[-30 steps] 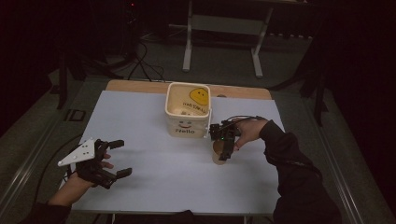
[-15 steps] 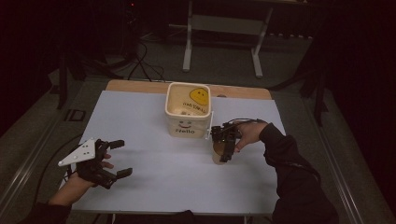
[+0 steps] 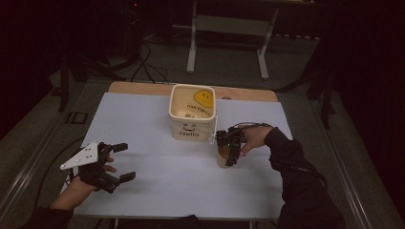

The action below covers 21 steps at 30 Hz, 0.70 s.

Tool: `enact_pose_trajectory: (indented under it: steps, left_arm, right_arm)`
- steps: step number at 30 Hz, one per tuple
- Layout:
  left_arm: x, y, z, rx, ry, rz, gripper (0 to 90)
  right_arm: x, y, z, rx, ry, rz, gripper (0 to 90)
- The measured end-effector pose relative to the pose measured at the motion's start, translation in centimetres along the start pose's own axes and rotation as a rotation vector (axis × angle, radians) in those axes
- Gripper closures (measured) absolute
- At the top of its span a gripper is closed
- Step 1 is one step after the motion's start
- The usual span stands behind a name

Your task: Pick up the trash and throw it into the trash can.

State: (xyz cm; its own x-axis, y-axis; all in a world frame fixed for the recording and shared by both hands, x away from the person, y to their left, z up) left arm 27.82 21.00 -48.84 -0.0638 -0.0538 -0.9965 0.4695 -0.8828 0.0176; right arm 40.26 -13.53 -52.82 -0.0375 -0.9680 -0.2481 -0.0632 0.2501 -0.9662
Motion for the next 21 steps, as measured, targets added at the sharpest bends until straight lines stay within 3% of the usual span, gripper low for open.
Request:
enact_pose_trajectory:
  steps: [8, 21]
  left_arm:
    - [0.0, 0.1, 0.1, 0.005, -0.001, -0.005, 0.4]
    - [0.0, 0.1, 0.1, 0.007, -0.001, -0.002, 0.4]
  right_arm:
    - [-0.2, -0.4, -0.2, -0.010, -0.013, 0.012, 19.3]
    - [-1.6, -3.1, -0.3, -0.015, -0.037, 0.016, 22.4]
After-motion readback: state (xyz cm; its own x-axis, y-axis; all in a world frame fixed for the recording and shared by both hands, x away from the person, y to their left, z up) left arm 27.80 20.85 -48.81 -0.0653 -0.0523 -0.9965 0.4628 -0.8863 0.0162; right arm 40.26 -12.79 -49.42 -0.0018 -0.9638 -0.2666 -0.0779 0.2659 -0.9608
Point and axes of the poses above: each handheld gripper's, and its own axes: y roughly forward along the jaws, x roughly out of its underside, z roughly to its right, the point moved 6 cm from there along y, roughly forward along the jaws, and after that the axes turned 14 degrees about z, right-handed, at the moved point
